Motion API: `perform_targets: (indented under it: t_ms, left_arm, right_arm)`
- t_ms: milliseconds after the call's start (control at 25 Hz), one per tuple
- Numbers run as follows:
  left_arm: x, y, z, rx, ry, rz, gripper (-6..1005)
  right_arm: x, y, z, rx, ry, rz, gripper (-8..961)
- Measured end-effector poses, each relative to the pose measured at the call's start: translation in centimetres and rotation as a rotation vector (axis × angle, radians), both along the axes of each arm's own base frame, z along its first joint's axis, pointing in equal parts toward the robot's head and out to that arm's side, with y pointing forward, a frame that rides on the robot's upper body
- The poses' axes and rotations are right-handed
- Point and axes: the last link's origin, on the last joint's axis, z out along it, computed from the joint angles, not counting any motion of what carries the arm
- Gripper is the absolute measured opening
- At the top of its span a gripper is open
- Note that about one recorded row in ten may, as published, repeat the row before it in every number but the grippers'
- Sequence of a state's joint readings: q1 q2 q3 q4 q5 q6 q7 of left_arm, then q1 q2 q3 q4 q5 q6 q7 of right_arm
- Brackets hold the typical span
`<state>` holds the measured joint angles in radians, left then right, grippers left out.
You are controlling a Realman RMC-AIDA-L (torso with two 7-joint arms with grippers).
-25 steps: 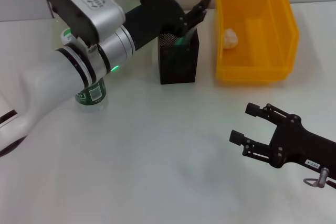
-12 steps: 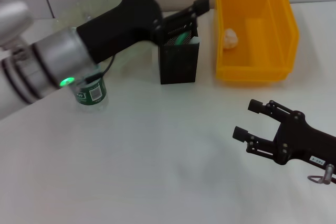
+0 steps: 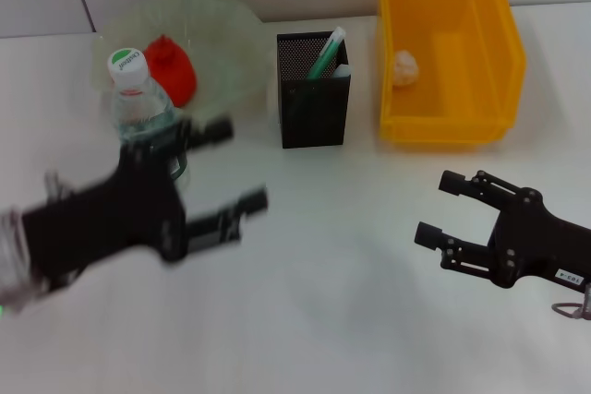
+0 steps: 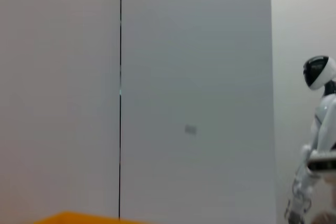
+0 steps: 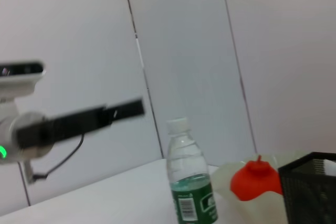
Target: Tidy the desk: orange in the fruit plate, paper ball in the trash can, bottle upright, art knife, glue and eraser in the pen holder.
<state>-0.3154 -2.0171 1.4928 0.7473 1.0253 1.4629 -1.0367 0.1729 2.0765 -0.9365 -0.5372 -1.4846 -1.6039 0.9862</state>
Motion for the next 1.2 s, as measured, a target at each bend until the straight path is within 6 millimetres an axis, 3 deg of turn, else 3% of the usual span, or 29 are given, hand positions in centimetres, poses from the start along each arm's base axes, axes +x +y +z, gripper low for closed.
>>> perform_targets:
  t_ms: [40, 80, 120, 160, 280, 360, 560, 640, 1200]
  left_arm:
    - [-1.6, -1.5, -0.1, 0.006, 0.029, -0.002, 811]
    - [-1.6, -1.5, -0.1, 0.006, 0.029, -0.002, 811]
    - [-4.2, -3.7, -0.9, -0.011, 0.090, 0.025, 811]
    - [-5.6, -4.5, -1.4, -0.017, 0.113, 0.063, 811]
    - [-5.6, -4.5, -1.4, -0.017, 0.113, 0.063, 811]
    - [-8.5, -5.2, -2.1, 0.004, 0.121, 0.193, 811]
    - [-8.9, -5.2, -2.4, 0.002, 0.123, 0.223, 811]
    - [-8.9, -5.0, -3.6, -0.006, 0.150, 0.233, 811]
    - [-8.6, -4.0, -3.3, 0.010, 0.146, 0.238, 811]
  right_arm:
    - [-0.2, -0.1, -0.1, -0.007, 0.004, 0.011, 820]
    - [-0.3, -0.1, -0.1, -0.013, 0.004, 0.018, 820]
    - [-0.3, -0.1, -0.1, -0.013, 0.004, 0.018, 820]
    - [-0.4, -0.2, -0.3, -0.027, -0.002, 0.031, 820]
    - [-0.5, -0.1, -0.5, -0.039, -0.008, 0.040, 820]
    - [-0.7, 0.1, -0.7, -0.049, -0.012, 0.049, 820]
    - [-1.0, 0.4, -0.7, -0.050, -0.013, 0.058, 820]
    - [-1.0, 0.5, -0.8, -0.050, -0.015, 0.060, 820]
    - [-1.2, 1.3, -1.0, -0.048, -0.025, 0.062, 820]
